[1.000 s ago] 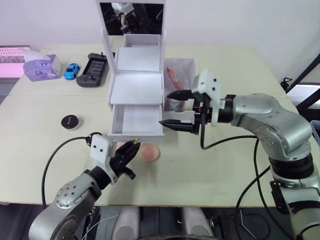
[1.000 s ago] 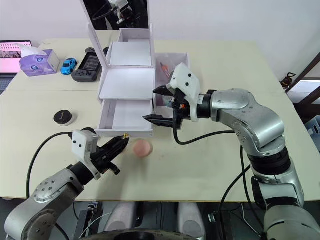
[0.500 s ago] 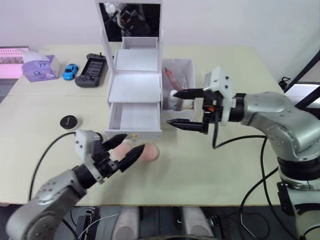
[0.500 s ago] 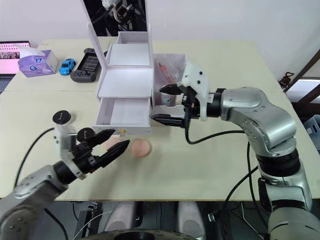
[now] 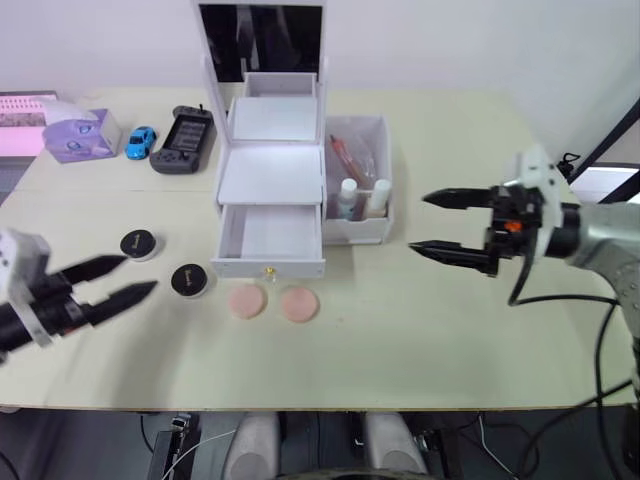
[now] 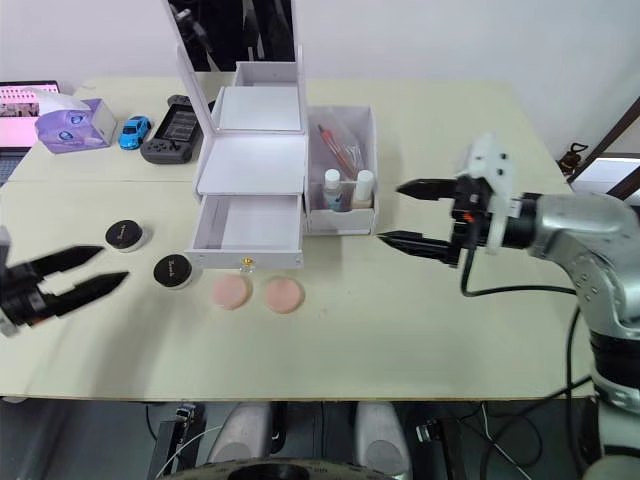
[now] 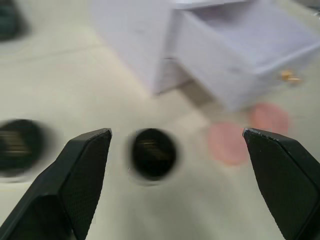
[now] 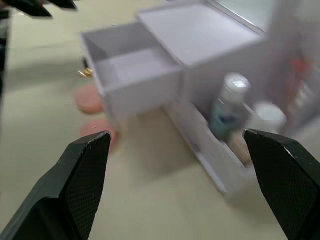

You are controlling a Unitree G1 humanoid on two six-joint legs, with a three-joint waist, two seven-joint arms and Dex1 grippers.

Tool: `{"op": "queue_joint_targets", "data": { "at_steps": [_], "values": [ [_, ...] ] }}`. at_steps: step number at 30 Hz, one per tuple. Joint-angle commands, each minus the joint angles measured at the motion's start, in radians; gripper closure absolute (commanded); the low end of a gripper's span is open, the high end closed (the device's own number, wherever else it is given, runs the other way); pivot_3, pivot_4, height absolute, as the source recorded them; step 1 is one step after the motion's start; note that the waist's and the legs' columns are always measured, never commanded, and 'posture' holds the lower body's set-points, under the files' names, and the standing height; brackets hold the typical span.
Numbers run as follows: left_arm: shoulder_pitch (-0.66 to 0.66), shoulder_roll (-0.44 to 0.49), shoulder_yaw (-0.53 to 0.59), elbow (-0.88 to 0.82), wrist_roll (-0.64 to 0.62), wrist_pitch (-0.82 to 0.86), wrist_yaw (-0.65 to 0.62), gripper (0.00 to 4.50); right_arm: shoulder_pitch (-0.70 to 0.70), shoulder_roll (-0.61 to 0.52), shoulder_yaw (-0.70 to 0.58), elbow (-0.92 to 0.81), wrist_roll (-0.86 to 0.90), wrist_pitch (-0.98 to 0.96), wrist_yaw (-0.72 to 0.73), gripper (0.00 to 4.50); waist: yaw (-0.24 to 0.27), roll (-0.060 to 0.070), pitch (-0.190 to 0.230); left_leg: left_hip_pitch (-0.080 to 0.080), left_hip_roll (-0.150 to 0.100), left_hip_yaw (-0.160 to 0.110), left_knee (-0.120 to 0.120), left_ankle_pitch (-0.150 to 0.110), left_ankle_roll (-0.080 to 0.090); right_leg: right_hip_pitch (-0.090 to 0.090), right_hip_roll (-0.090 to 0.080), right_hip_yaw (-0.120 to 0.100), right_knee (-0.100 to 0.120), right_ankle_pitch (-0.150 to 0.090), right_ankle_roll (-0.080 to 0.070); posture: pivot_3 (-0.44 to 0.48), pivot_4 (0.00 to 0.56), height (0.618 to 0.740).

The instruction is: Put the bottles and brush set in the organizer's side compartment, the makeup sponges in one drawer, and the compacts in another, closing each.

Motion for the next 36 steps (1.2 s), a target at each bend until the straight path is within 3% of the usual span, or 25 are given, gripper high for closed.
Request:
{"op": "queue_joint_targets", "data": {
  "at_steps": [1, 10, 18, 22, 26, 32, 36],
  "values": [
    [-0.127, 0.052, -0.047, 0.205, 0.113, -0.129, -0.078, 0.08, 0.118, -0.015, -0.101, 0.064, -0.083, -0.129, -0.005, 0.0, 0.003, -0.001, -0.001, -0.003, 0.0, 0.001, 0.0, 0.0, 0.0, 0.001, 0.0, 0.0, 0.001, 0.001, -0.001, 0.0, 0.15, 0.74],
    [-0.447, 0.094, -0.179, 0.624, 0.286, -0.319, -0.214, 0.08, 0.341, -0.008, -0.293, 0.301, -0.203, -0.381, -0.026, 0.0, -0.001, -0.001, -0.001, 0.0, 0.002, 0.001, -0.003, 0.0, 0.0, 0.0, 0.004, 0.0, 0.006, 0.002, 0.0, 0.0, 0.15, 0.74],
    [-0.529, 0.074, -0.208, 0.687, 0.319, -0.372, -0.287, 0.08, 0.304, -0.011, -0.284, 0.207, -0.123, -0.305, -0.041, 0.0, -0.007, -0.002, 0.0, 0.011, 0.003, 0.003, -0.001, 0.0, 0.001, 0.003, 0.003, 0.002, 0.017, -0.001, 0.003, 0.0, 0.15, 0.74],
    [-0.404, 0.033, -0.158, 0.532, 0.266, -0.329, -0.316, 0.08, 0.259, -0.034, -0.225, 0.098, -0.041, -0.197, -0.006, 0.0, -0.006, -0.001, 0.0, 0.012, 0.005, 0.003, -0.001, 0.0, 0.001, 0.005, 0.004, 0.002, 0.019, 0.0, 0.002, 0.0, 0.15, 0.74],
    [-0.198, -0.034, -0.074, 0.308, 0.21, -0.257, -0.271, 0.08, 0.203, -0.068, -0.152, -0.045, 0.047, -0.085, 0.013, 0.0, -0.006, -0.001, 0.0, 0.012, 0.008, 0.008, -0.002, 0.0, 0.0, 0.003, 0.004, 0.004, 0.018, 0.001, 0.0, 0.0, 0.15, 0.74],
    [0.184, -0.216, 0.034, -0.156, 0.109, -0.118, -0.148, 0.08, -0.019, -0.098, -0.049, -0.159, 0.192, 0.084, -0.029, 0.0, 0.0, -0.005, -0.001, 0.013, 0.011, 0.015, -0.001, 0.0, 0.0, 0.001, 0.002, 0.005, 0.017, 0.0, 0.001, 0.0, 0.15, 0.74],
    [0.345, -0.326, 0.034, -0.408, 0.048, -0.069, -0.056, 0.08, -0.144, -0.086, 0.019, -0.17, 0.211, 0.147, -0.078, 0.0, 0.002, -0.006, -0.002, 0.013, 0.014, 0.02, 0.001, -0.001, 0.0, 0.0, 0.002, 0.005, 0.015, -0.001, 0.002, 0.0, 0.15, 0.74]
  ]
}}
